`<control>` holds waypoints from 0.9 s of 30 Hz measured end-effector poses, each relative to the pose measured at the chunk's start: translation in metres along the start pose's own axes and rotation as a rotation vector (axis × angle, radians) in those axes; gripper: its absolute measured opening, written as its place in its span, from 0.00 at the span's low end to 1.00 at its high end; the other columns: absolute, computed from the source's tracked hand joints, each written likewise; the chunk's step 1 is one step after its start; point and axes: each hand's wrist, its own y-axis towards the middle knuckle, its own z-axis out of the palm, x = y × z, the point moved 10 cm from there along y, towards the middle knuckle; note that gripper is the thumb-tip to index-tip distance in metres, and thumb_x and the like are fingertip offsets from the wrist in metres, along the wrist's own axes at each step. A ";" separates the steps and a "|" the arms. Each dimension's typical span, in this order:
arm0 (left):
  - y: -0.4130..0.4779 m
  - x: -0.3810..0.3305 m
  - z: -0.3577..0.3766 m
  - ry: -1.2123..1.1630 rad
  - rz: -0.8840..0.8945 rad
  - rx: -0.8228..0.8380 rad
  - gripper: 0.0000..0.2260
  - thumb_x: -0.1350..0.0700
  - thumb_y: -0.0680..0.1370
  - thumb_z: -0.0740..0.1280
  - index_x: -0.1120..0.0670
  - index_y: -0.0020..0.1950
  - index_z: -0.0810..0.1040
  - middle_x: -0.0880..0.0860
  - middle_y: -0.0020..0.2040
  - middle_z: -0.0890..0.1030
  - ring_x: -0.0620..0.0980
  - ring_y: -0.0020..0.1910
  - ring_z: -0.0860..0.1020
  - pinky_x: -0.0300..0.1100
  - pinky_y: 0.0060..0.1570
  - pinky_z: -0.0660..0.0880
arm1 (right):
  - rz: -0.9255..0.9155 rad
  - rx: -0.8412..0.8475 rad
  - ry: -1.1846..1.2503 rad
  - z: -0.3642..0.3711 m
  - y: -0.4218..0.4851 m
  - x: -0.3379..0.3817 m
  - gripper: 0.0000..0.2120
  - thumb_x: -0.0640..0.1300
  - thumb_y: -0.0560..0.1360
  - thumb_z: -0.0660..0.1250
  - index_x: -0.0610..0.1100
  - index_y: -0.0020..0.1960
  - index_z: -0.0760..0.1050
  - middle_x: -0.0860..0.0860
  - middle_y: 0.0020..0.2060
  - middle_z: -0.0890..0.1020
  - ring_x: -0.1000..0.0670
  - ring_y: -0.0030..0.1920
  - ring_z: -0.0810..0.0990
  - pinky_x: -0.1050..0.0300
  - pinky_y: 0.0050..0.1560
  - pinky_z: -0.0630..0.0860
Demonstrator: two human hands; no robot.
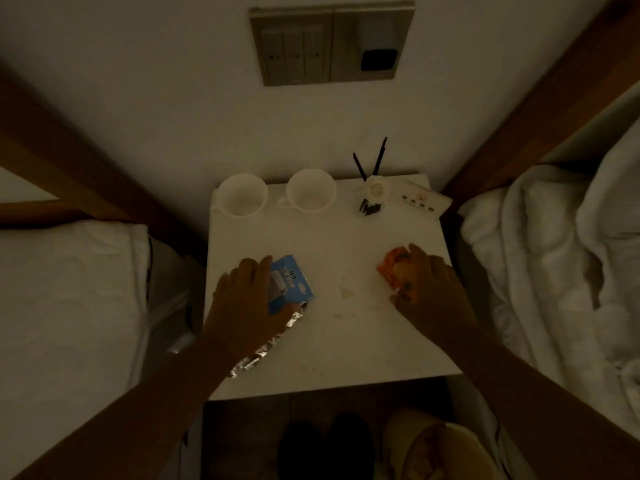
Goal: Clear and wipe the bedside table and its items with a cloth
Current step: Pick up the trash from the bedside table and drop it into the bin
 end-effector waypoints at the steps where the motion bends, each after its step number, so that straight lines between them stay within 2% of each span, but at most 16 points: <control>1: -0.007 -0.008 0.002 -0.048 -0.008 0.013 0.41 0.36 0.68 0.67 0.62 0.72 0.65 0.60 0.57 0.73 0.60 0.53 0.75 0.56 0.51 0.76 | 0.004 -0.009 0.013 -0.002 -0.013 -0.001 0.44 0.57 0.68 0.72 0.51 0.76 0.50 0.43 0.65 0.70 0.40 0.61 0.72 0.45 0.58 0.72; 5: -0.041 -0.047 0.010 -0.183 -0.050 0.047 0.40 0.39 0.71 0.71 0.58 0.75 0.61 0.57 0.60 0.69 0.57 0.57 0.72 0.55 0.50 0.78 | 0.074 -0.005 0.107 -0.009 -0.070 -0.020 0.46 0.59 0.68 0.71 0.54 0.76 0.48 0.45 0.66 0.68 0.40 0.63 0.71 0.44 0.58 0.73; 10: -0.090 -0.110 0.022 -0.340 -0.091 0.046 0.45 0.28 0.69 0.60 0.56 0.76 0.57 0.52 0.62 0.67 0.53 0.59 0.72 0.49 0.50 0.79 | 0.192 0.028 0.235 -0.008 -0.146 -0.053 0.48 0.58 0.67 0.73 0.56 0.76 0.45 0.45 0.69 0.66 0.41 0.67 0.69 0.42 0.61 0.74; 12: -0.112 -0.136 0.036 -0.435 -0.117 0.051 0.45 0.27 0.67 0.60 0.53 0.75 0.57 0.49 0.60 0.65 0.49 0.58 0.72 0.42 0.49 0.79 | 0.240 0.048 0.279 -0.002 -0.178 -0.070 0.48 0.57 0.67 0.73 0.56 0.76 0.46 0.46 0.71 0.64 0.42 0.69 0.68 0.41 0.63 0.74; 15: -0.145 -0.174 0.068 -0.525 -0.130 0.059 0.44 0.27 0.67 0.61 0.50 0.75 0.56 0.42 0.56 0.61 0.42 0.57 0.69 0.25 0.42 0.70 | 0.344 0.074 0.342 0.013 -0.221 -0.105 0.43 0.56 0.68 0.72 0.55 0.75 0.51 0.46 0.69 0.65 0.42 0.67 0.69 0.40 0.61 0.74; 18: -0.178 -0.204 0.105 -0.611 -0.178 0.081 0.44 0.24 0.66 0.58 0.48 0.74 0.58 0.37 0.57 0.60 0.33 0.56 0.65 0.18 0.40 0.66 | 0.436 0.097 0.417 0.029 -0.257 -0.137 0.39 0.54 0.69 0.71 0.54 0.74 0.55 0.46 0.68 0.66 0.41 0.65 0.71 0.40 0.58 0.76; 20: -0.200 -0.222 0.135 -0.647 -0.206 0.124 0.42 0.25 0.67 0.59 0.48 0.73 0.59 0.39 0.58 0.60 0.34 0.55 0.66 0.20 0.41 0.67 | 0.469 0.074 0.412 0.036 -0.279 -0.156 0.39 0.57 0.70 0.71 0.53 0.74 0.56 0.46 0.68 0.68 0.42 0.64 0.72 0.43 0.57 0.77; 22: -0.219 -0.237 0.167 -0.650 -0.229 0.185 0.39 0.28 0.69 0.61 0.49 0.72 0.60 0.43 0.59 0.63 0.42 0.58 0.71 0.30 0.48 0.72 | 0.519 0.087 0.430 0.049 -0.300 -0.176 0.39 0.60 0.71 0.68 0.52 0.75 0.54 0.46 0.68 0.68 0.42 0.64 0.72 0.45 0.58 0.76; 24: -0.230 -0.239 0.194 -0.629 -0.273 0.235 0.36 0.33 0.71 0.65 0.51 0.72 0.62 0.48 0.62 0.66 0.47 0.60 0.73 0.40 0.52 0.75 | 0.568 0.152 0.466 0.068 -0.312 -0.190 0.39 0.64 0.71 0.66 0.52 0.75 0.55 0.46 0.69 0.68 0.42 0.65 0.72 0.42 0.60 0.75; 26: -0.242 -0.241 0.226 -0.631 -0.335 0.275 0.35 0.36 0.72 0.68 0.53 0.72 0.63 0.51 0.63 0.68 0.49 0.61 0.74 0.44 0.55 0.76 | 0.581 0.179 0.478 0.086 -0.326 -0.207 0.36 0.66 0.71 0.63 0.51 0.73 0.58 0.46 0.68 0.69 0.43 0.65 0.72 0.42 0.62 0.74; 27: -0.246 -0.241 0.240 -0.651 -0.370 0.296 0.35 0.37 0.72 0.68 0.54 0.72 0.64 0.52 0.64 0.69 0.51 0.62 0.74 0.45 0.56 0.76 | 0.575 0.167 0.482 0.092 -0.329 -0.213 0.34 0.65 0.71 0.63 0.52 0.72 0.60 0.46 0.68 0.70 0.44 0.64 0.73 0.46 0.62 0.73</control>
